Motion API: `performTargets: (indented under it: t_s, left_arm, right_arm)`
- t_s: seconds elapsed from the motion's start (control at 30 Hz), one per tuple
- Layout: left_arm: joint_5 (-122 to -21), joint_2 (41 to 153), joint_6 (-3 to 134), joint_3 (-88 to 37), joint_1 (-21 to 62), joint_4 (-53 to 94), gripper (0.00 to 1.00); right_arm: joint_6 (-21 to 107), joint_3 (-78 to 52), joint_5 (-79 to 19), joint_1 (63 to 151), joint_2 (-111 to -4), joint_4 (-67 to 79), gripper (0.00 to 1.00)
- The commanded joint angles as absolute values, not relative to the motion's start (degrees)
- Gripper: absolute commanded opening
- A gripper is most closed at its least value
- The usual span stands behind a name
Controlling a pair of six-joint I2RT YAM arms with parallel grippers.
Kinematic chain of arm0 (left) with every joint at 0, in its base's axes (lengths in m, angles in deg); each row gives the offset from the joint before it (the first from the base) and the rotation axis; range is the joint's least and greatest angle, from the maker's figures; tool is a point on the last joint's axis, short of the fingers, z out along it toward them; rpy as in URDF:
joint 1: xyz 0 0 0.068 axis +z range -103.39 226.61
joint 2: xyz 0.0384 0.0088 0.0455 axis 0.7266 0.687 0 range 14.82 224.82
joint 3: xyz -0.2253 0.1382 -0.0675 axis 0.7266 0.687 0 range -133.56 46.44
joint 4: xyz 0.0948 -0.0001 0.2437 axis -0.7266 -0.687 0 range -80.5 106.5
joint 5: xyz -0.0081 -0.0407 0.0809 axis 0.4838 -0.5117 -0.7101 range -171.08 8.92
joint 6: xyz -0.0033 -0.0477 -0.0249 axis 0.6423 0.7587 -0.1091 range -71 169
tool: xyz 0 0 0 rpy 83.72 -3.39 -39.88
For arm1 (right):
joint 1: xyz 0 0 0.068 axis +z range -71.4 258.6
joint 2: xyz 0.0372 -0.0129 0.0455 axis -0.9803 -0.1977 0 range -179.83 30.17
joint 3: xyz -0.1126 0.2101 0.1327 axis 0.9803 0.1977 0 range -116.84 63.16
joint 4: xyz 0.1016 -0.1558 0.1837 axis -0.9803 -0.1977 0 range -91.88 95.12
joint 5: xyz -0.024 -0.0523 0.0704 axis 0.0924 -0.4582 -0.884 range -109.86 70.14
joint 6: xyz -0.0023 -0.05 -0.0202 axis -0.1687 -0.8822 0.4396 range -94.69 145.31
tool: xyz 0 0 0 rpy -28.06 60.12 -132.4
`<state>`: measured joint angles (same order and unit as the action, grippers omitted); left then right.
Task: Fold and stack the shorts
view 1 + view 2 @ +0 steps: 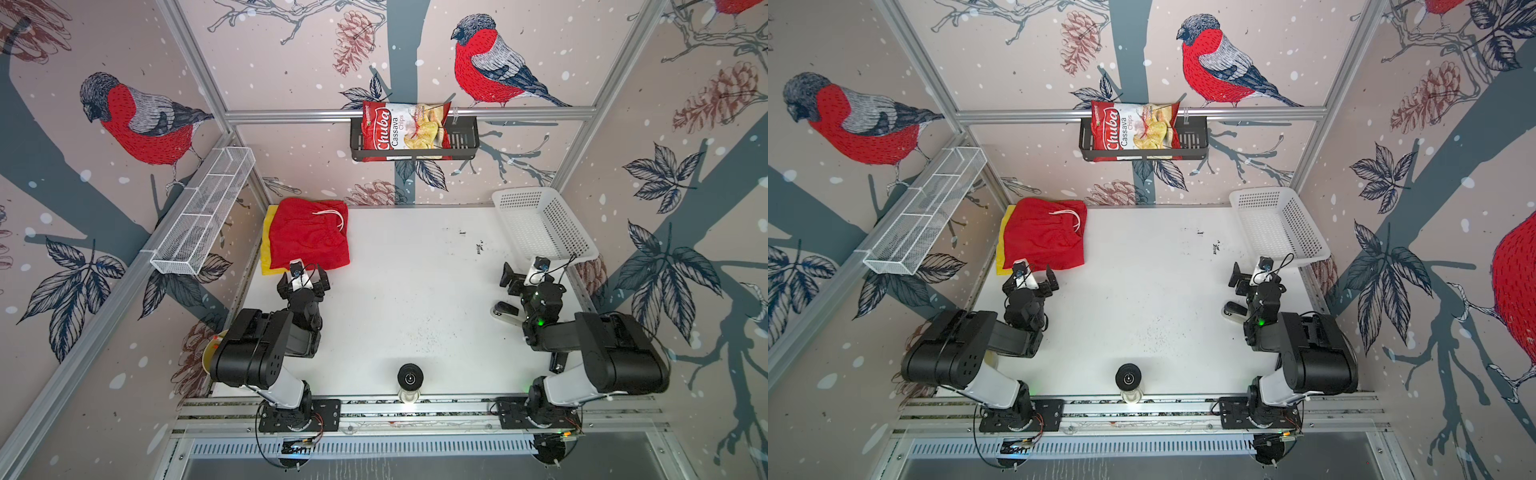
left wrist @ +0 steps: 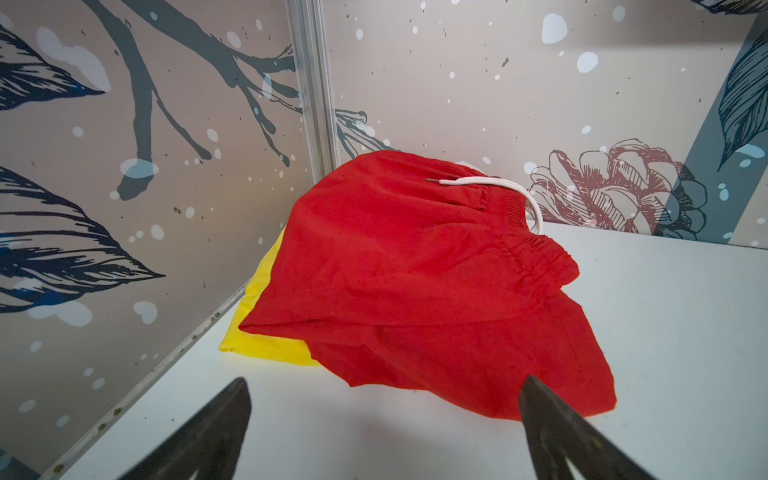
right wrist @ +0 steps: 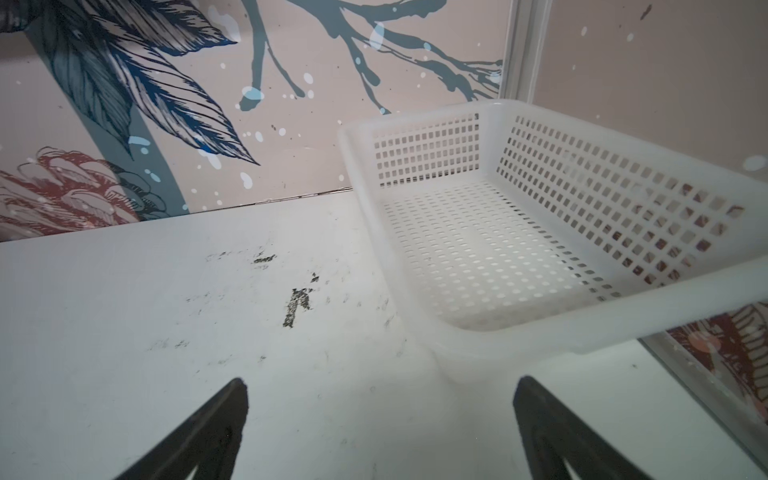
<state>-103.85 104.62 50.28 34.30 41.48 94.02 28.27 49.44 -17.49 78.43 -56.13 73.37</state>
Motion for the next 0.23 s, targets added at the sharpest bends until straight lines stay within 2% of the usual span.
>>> performTargets:
  t_s: [0.0, 0.2]
  left_arm:
    - [-104.81, 104.65, 50.41, 33.96, 41.51, 94.37, 0.99]
    - [-104.89, 104.65, 50.42, 33.96, 41.51, 94.35, 0.99]
  right_arm:
    - [29.03, 48.26, -17.62, 78.10, -56.59, 71.60, 1.00]
    - [29.11, 49.62, -16.12, 78.44, -55.60, 73.22, 1.00]
